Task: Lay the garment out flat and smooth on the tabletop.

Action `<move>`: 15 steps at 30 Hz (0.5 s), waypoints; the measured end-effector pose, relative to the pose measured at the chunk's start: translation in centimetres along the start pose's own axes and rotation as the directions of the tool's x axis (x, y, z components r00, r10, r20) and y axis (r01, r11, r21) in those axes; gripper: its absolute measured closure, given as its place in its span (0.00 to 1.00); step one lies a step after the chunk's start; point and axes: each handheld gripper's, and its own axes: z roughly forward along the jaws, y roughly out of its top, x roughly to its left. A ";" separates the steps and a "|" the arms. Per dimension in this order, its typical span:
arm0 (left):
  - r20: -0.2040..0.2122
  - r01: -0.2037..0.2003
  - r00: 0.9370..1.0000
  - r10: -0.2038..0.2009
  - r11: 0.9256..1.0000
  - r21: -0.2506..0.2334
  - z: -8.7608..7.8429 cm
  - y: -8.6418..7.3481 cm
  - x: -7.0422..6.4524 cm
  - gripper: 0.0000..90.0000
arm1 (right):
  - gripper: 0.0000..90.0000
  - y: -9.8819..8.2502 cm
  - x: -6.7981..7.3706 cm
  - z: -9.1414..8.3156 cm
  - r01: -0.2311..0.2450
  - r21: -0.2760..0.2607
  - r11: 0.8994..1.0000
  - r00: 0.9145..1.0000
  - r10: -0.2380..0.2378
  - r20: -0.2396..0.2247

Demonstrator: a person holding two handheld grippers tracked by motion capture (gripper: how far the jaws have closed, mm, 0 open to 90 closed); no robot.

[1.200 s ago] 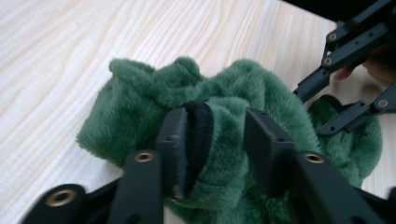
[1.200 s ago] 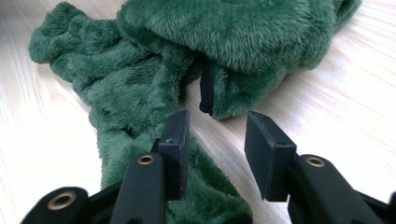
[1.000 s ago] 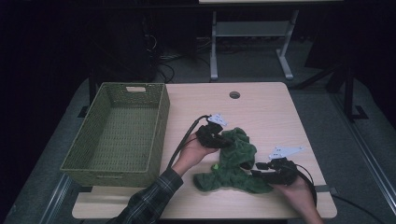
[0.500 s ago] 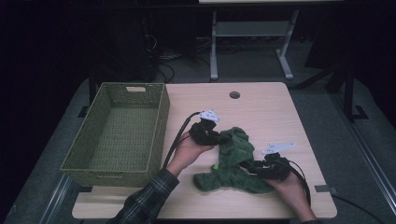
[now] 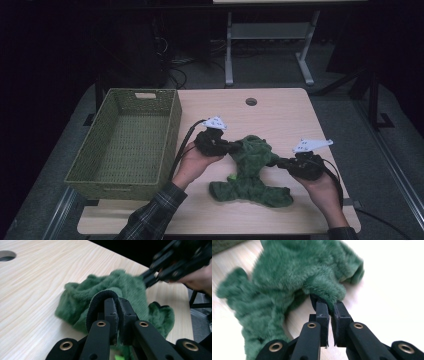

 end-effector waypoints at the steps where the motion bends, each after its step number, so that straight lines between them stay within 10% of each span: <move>1: -0.013 0.007 1.000 -0.007 1.000 0.002 -0.3 -0.3 0.1 0.96 | 0.94 0.5 0.2 -0.4 0.014 -0.010 1.000 1.000 -0.014 -0.010; 15: -0.188 0.125 0.978 -0.095 0.980 0.154 -0.1 -5.7 0.9 0.96 | 0.94 2.6 1.5 3.1 0.110 0.068 0.992 0.985 -0.099 -0.138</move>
